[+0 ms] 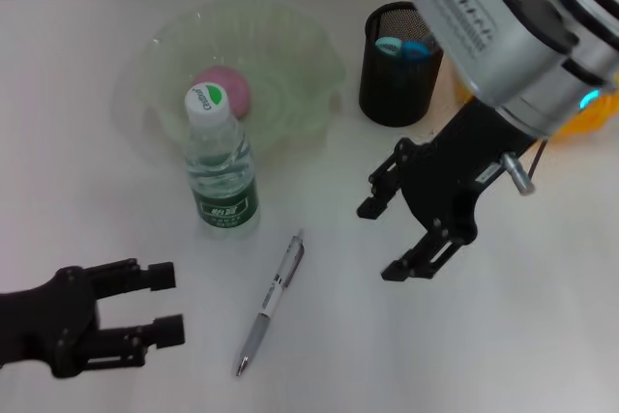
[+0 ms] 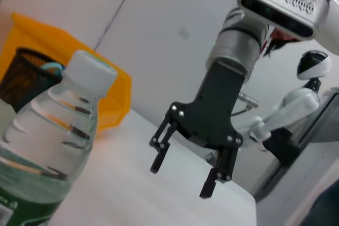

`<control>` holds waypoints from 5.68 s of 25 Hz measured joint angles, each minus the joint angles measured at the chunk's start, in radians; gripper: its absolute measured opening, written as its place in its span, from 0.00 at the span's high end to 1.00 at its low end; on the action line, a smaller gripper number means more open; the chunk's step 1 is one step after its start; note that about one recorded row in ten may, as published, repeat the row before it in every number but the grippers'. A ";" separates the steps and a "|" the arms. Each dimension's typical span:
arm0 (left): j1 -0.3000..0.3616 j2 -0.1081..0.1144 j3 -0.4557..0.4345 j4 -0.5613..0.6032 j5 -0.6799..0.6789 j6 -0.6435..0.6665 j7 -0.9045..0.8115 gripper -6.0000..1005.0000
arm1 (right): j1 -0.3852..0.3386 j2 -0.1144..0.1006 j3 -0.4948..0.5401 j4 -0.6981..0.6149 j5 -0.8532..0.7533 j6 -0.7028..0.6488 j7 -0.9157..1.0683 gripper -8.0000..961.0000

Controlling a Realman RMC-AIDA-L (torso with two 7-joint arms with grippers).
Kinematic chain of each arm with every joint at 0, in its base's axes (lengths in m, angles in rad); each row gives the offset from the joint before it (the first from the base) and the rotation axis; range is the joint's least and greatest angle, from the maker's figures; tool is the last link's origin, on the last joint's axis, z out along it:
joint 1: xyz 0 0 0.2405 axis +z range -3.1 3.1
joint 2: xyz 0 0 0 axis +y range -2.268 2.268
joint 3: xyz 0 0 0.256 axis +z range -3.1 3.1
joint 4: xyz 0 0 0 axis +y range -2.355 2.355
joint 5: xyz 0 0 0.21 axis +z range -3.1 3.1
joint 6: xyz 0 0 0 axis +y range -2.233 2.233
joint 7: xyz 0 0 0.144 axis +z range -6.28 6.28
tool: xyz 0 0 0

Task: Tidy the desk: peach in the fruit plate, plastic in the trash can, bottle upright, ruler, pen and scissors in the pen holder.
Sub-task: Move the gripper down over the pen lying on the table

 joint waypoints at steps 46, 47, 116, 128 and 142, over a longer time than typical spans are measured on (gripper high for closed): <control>-0.107 -0.141 0.210 1.154 0.496 0.077 -1.189 0.37 | -0.436 -0.084 0.678 0.499 0.162 -0.064 -0.648 0.23; -0.107 -0.140 0.265 1.157 0.537 0.048 -1.218 0.37 | -0.442 -0.085 0.678 0.501 0.162 -0.064 -0.651 0.23; -0.384 -0.149 0.787 0.713 0.808 -0.504 -1.471 0.55 | -0.406 -0.066 0.680 0.577 0.163 0.128 -0.706 0.24; -0.384 -0.149 0.797 0.712 0.825 -0.503 -1.471 0.55 | -0.407 -0.066 0.680 0.577 0.174 0.131 -0.706 0.24; -0.384 -0.149 0.811 0.720 0.848 -0.491 -1.470 0.77 | -0.407 -0.064 0.680 0.577 0.186 0.132 -0.707 0.24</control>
